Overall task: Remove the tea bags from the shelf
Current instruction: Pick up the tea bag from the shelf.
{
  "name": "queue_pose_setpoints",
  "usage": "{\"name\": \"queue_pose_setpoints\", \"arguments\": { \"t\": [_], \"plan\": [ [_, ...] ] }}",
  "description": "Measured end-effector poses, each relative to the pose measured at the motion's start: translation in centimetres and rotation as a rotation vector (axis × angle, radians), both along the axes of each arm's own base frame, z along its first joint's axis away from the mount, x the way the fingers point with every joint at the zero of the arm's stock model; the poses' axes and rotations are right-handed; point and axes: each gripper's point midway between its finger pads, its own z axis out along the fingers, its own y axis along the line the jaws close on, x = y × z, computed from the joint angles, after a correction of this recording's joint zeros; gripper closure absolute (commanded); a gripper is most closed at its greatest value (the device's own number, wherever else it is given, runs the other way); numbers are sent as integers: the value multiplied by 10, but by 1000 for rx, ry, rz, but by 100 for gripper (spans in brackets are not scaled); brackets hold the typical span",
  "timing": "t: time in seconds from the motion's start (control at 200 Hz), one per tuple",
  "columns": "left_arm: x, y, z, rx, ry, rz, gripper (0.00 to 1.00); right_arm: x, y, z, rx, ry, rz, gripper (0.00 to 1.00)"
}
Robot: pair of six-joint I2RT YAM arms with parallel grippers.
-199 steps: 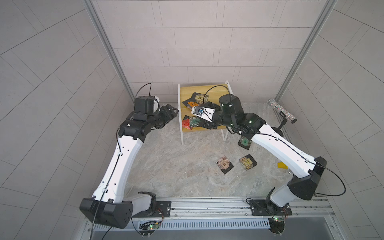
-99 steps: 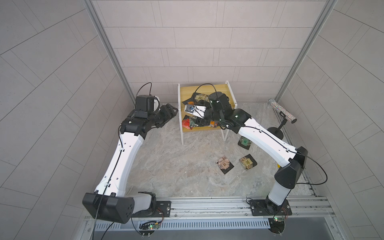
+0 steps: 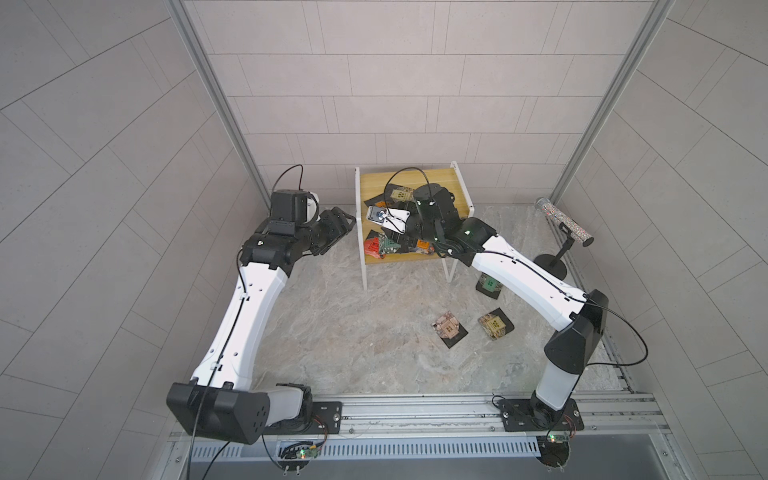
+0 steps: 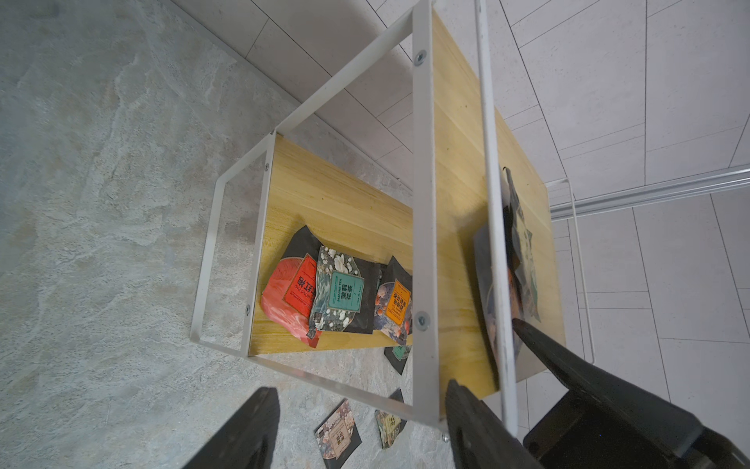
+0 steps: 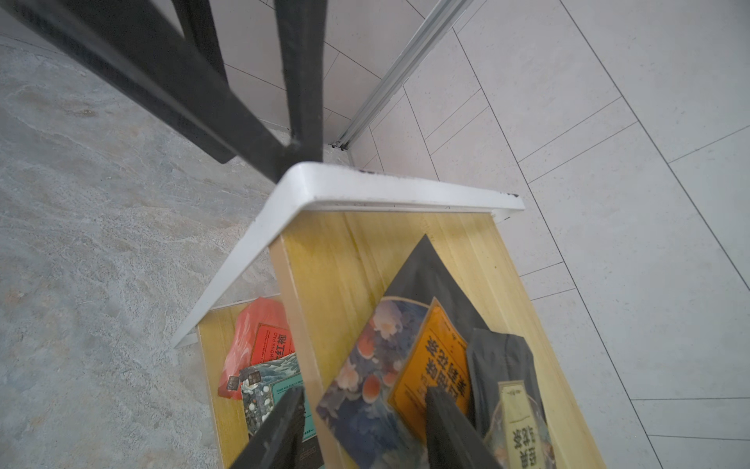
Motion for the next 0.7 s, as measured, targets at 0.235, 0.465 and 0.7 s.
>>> {"name": "queue_pose_setpoints", "arguments": {
  "t": [0.235, 0.465, 0.7],
  "plan": [
    [1, 0, 1, -5, -5, -2, 28, -2, -2, 0, -25, -24, -3, 72],
    [1, 3, 2, -6, -7, 5, 28, -5, -3, 3, -14, -26, -7, 79],
    [-4, 5, 6, -8, -21, 9, 28, -7, -6, 5, -12, -23, -17, 84]
  ]
}}
